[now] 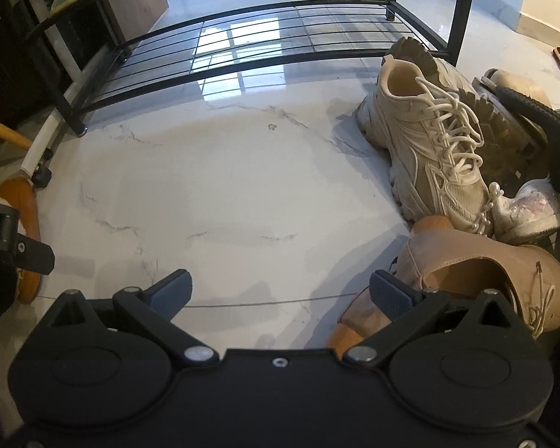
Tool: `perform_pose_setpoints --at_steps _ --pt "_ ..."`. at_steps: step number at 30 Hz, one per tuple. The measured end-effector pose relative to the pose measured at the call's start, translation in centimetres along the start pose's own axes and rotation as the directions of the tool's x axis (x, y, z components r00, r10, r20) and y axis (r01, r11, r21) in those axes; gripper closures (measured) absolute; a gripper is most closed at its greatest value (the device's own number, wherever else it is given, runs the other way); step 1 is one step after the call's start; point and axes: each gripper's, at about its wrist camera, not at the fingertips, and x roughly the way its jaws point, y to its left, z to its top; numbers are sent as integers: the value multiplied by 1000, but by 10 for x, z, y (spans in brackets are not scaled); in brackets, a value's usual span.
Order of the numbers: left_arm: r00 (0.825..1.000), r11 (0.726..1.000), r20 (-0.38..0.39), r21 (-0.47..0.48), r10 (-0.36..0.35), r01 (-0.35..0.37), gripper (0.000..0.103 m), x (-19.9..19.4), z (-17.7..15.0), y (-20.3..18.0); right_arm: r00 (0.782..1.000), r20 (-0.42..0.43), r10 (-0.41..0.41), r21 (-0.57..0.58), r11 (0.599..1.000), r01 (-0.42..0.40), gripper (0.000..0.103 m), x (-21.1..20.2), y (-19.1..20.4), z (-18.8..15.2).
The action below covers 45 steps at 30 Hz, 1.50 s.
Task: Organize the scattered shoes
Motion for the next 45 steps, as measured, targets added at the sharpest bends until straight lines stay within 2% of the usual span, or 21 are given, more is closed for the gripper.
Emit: perform_pose_setpoints --at_steps 45 --pt "1000 1000 -17 -12 -7 7 1 3 3 7 1000 -23 10 4 1000 -10 0 3 -3 0"
